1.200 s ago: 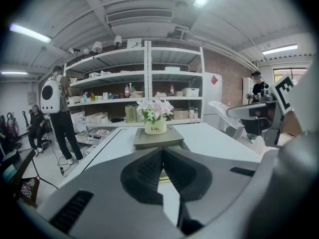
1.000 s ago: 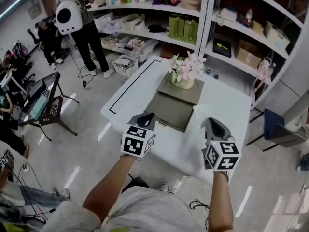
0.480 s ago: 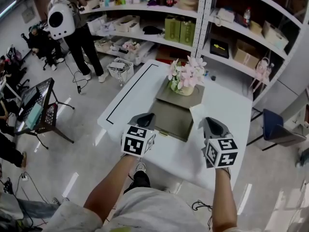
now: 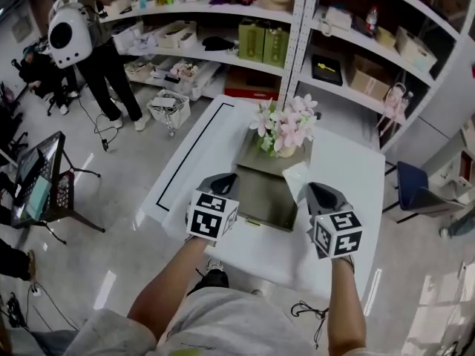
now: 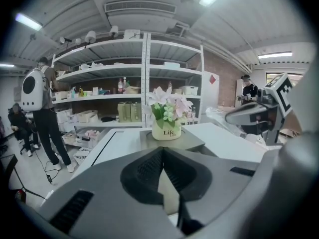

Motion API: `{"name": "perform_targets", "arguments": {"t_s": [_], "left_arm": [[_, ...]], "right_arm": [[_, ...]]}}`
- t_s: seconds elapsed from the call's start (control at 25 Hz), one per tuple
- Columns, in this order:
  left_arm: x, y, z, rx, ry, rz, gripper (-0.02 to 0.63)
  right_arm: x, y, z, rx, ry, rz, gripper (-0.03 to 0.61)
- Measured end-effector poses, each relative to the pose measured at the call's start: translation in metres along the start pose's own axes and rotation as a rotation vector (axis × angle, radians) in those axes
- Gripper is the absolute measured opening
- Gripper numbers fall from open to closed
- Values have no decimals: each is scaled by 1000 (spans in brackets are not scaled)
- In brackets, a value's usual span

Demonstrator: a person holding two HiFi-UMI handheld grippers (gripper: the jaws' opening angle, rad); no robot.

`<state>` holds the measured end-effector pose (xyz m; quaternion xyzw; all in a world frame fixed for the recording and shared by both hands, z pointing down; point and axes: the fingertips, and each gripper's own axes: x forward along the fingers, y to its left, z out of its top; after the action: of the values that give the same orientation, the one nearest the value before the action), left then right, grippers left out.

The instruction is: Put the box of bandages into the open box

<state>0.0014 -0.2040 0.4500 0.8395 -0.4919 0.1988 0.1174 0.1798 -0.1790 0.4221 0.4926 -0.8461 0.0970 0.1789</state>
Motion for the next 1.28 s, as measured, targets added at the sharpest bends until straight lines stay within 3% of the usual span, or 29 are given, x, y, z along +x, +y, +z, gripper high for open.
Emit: {"name": "perform_targets", "arguments": {"t_s": [0.92, 1.28], "left_arm": [[47, 45, -10, -1, 23, -131, 3], [56, 52, -18, 3, 44, -182, 3]], "right_arm": [[81, 43, -35, -202, 255, 119, 8], [106, 59, -64, -201, 342, 156, 8]]}}
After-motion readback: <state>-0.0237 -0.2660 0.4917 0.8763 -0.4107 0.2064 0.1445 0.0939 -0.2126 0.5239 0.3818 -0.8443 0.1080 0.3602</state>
